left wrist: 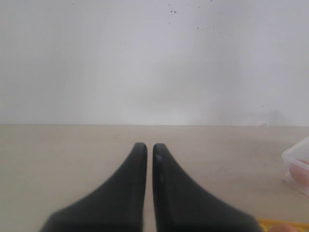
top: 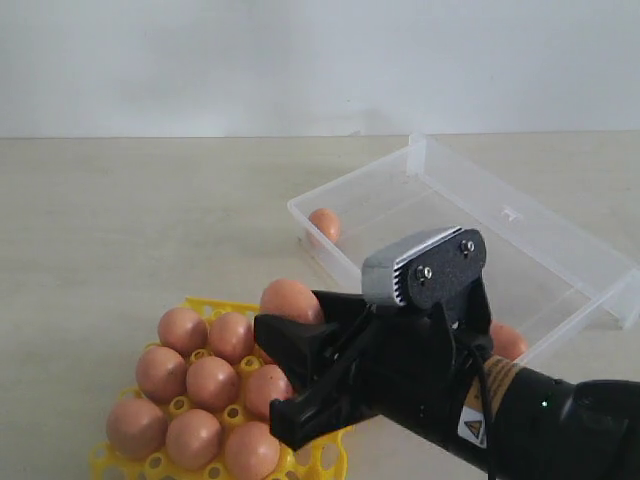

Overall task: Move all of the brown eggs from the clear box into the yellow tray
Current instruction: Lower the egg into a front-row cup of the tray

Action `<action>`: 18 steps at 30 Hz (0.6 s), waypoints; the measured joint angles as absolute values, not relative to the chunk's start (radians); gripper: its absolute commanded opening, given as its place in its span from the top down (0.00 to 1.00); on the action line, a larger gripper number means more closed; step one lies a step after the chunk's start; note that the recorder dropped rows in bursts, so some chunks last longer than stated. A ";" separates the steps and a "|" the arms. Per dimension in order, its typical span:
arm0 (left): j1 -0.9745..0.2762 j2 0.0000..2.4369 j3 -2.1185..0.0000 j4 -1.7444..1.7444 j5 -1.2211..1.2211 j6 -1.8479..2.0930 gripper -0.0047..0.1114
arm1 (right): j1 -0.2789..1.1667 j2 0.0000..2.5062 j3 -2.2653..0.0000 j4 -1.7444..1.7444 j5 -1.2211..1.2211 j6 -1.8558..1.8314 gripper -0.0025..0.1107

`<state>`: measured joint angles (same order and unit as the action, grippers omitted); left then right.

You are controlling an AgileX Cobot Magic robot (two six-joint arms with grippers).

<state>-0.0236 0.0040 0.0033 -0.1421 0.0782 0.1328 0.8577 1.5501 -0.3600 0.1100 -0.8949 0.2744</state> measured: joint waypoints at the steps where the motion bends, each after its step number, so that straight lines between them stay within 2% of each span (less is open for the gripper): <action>1: -0.024 0.004 0.003 -0.142 0.078 0.133 0.92 | 0.858 1.550 -0.365 0.122 -0.901 0.272 0.98; 6: -0.024 0.004 0.003 -0.142 0.078 0.133 0.92 | 0.858 1.579 -0.403 0.089 -0.907 0.266 0.98; 12: -0.024 0.004 0.003 -0.142 0.078 0.133 0.92 | 0.858 1.736 -0.451 0.011 -0.983 0.320 0.98; 18: -0.024 0.004 0.003 -0.142 0.078 0.133 0.92 | 0.858 1.733 -0.458 -0.038 -0.999 0.389 0.98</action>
